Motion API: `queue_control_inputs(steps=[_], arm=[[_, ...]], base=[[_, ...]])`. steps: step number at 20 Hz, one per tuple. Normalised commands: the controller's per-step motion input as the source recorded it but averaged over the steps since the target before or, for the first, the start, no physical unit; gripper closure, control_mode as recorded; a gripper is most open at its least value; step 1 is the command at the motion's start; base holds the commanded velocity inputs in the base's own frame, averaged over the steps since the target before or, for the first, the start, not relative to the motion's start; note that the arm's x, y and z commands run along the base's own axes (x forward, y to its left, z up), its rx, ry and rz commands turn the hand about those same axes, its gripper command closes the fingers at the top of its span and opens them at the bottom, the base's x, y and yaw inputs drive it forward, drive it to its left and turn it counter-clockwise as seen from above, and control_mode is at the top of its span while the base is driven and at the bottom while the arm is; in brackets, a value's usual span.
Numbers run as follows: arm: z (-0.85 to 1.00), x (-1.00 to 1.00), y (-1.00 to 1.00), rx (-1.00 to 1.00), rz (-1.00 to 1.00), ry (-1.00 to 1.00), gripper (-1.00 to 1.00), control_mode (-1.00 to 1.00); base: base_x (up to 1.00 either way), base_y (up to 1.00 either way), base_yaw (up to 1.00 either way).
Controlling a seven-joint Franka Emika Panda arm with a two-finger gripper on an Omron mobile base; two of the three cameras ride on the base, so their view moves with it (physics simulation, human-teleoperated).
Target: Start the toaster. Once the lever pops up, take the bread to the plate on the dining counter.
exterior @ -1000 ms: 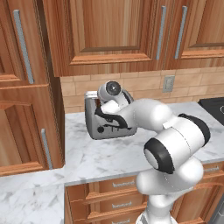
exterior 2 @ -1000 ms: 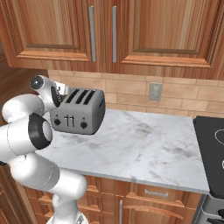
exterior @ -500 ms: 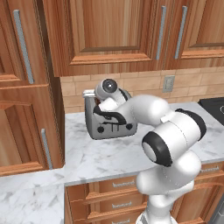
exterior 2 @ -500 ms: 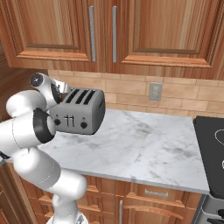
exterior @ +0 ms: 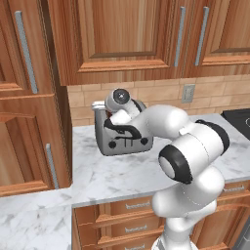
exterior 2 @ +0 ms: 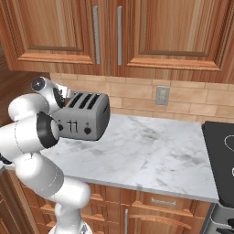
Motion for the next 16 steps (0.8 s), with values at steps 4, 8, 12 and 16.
queue_control_inputs(steps=[4,8,12,16], arm=[[-0.09,0.01,0.00,0.00,0.00,0.00,-1.00,-1.00],[-0.05,0.13,0.00,0.00,0.00,0.00,-1.00,-1.00],[-0.04,0.14,0.00,0.00,0.00,0.00,-1.00,-1.00],[-0.02,0.12,0.00,0.00,0.00,0.00,-1.00,-1.00]], base=[[0.00,0.00,0.00],[0.00,0.00,0.00],[0.00,0.00,0.00],[0.00,0.00,0.00]])
